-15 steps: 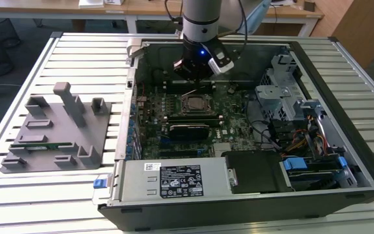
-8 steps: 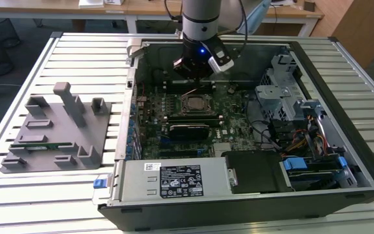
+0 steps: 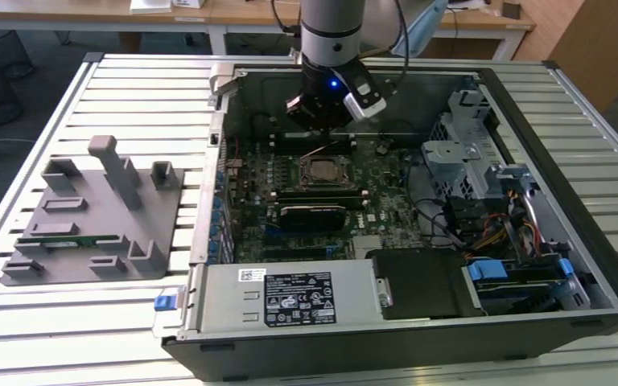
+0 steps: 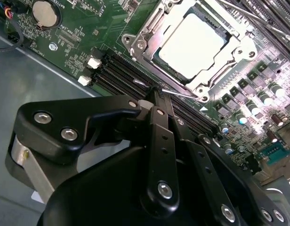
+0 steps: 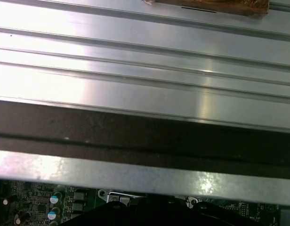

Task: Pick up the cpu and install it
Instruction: 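Install the first cpu locking lever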

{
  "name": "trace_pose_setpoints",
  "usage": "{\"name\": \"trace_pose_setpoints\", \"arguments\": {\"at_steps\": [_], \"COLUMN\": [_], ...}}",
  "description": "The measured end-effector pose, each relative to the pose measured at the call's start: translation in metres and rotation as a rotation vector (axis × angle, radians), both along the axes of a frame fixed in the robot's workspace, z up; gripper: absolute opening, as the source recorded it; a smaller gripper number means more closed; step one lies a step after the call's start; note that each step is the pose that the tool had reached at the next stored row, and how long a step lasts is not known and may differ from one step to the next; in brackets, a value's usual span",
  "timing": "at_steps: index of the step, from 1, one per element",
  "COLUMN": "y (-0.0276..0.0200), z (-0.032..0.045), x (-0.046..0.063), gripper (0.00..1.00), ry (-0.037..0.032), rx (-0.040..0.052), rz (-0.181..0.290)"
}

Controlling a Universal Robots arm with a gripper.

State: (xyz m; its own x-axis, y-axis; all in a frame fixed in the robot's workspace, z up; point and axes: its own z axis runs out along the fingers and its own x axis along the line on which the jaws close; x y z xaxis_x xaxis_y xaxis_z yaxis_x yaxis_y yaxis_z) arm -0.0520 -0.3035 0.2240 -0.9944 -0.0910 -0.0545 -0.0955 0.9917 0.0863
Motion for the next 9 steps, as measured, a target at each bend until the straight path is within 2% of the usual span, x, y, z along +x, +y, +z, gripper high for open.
{"name": "trace_pose_setpoints", "arguments": {"at_steps": [9], "y": [0.0], "z": [-0.0009], "x": [0.0036], "gripper": [0.11], "ry": [-0.0031], "rx": [0.0004], "rz": [0.001]}}
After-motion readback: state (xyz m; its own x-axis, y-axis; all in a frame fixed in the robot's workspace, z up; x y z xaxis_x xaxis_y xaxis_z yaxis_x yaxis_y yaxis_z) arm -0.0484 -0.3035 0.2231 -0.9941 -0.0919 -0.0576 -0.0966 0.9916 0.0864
